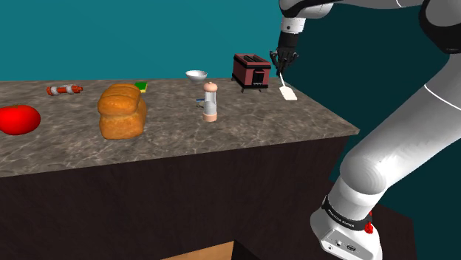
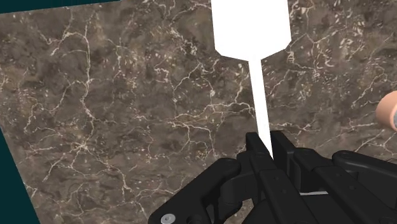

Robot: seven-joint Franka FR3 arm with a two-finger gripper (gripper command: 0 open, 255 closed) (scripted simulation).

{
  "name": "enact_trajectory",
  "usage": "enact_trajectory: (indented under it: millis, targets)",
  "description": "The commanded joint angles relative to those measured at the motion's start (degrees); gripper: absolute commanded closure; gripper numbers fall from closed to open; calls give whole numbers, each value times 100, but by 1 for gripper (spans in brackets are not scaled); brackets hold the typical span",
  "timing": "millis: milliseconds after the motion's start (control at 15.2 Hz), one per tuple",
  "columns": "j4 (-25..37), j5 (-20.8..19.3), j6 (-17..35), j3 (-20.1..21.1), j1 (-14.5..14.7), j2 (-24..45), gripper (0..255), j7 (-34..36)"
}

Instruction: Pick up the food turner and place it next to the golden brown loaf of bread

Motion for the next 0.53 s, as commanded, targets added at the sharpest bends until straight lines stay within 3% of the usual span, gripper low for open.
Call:
enact_trajectory:
  millis: [0, 462]
  targets:
    - [1, 27, -13, 182, 106, 2, 255, 286]
    - [125, 147, -27, 795, 484, 159, 255, 1235]
